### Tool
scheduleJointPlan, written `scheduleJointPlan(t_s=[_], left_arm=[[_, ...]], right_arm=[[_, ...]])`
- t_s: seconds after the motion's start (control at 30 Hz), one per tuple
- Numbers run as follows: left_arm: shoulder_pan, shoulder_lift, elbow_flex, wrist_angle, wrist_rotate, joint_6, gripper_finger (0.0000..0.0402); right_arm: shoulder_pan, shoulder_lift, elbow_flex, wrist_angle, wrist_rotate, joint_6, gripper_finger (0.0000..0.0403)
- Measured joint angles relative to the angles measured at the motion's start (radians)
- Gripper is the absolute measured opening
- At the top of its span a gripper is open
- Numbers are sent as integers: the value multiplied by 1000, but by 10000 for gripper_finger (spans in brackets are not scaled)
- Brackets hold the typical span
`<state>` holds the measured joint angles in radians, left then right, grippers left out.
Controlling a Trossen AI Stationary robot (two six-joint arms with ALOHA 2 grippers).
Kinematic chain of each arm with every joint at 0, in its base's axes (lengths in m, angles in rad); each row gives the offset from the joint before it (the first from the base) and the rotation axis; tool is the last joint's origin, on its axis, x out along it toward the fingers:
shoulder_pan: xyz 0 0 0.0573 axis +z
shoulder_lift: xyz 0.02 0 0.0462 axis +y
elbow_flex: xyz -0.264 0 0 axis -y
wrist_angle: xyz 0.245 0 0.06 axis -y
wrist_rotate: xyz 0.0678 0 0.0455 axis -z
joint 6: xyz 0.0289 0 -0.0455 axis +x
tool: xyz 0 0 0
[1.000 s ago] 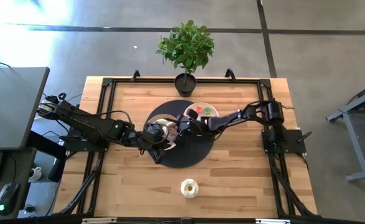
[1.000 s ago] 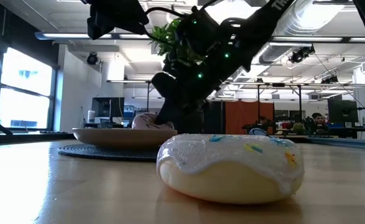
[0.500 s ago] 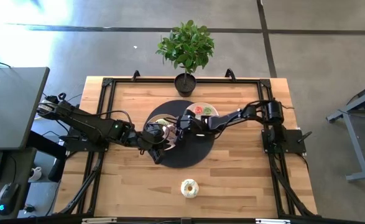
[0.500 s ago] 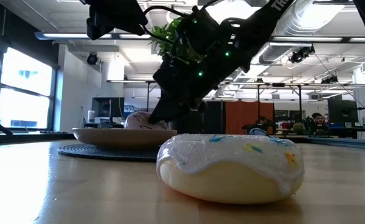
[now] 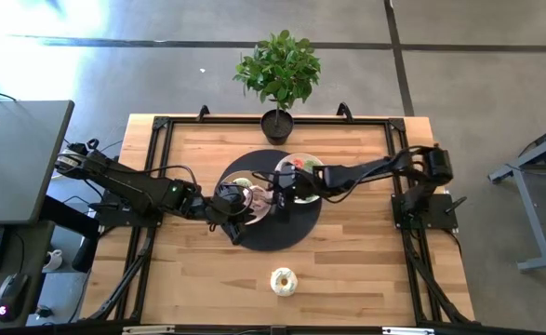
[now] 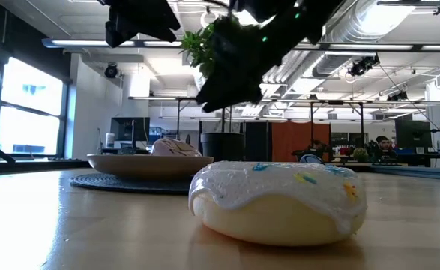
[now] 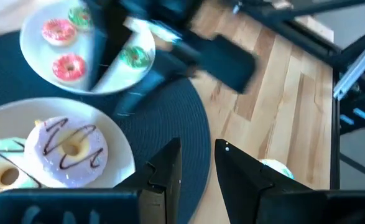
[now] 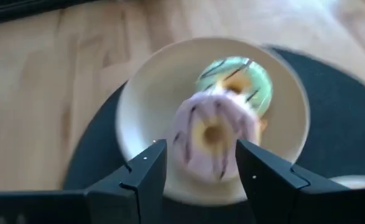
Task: Pick & Place donuts
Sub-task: Put the big white donut on the left white plate
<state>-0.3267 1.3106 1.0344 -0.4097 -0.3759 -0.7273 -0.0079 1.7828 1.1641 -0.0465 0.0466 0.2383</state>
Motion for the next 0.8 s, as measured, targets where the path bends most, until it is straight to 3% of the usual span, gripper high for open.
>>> scheduleJointPlan(t_s=[0.13,0.3,0.5,0.7,0.8], left_arm=[[0,0,0,39,-61,28,97],[-1,1,0,62,-58,89,97],[-6,140,-3,161,130,143,97],[-7,305,1,369,316,139,97],[-7,375,0,426,352,93,97]], right_arm=[[64,-69,0,-167,-2,25,184],[166,-119,0,-379,-3,130,185],[281,-124,0,-548,7,196,186],[362,-121,0,-560,62,279,186],[392,-121,0,-564,89,344,185]])
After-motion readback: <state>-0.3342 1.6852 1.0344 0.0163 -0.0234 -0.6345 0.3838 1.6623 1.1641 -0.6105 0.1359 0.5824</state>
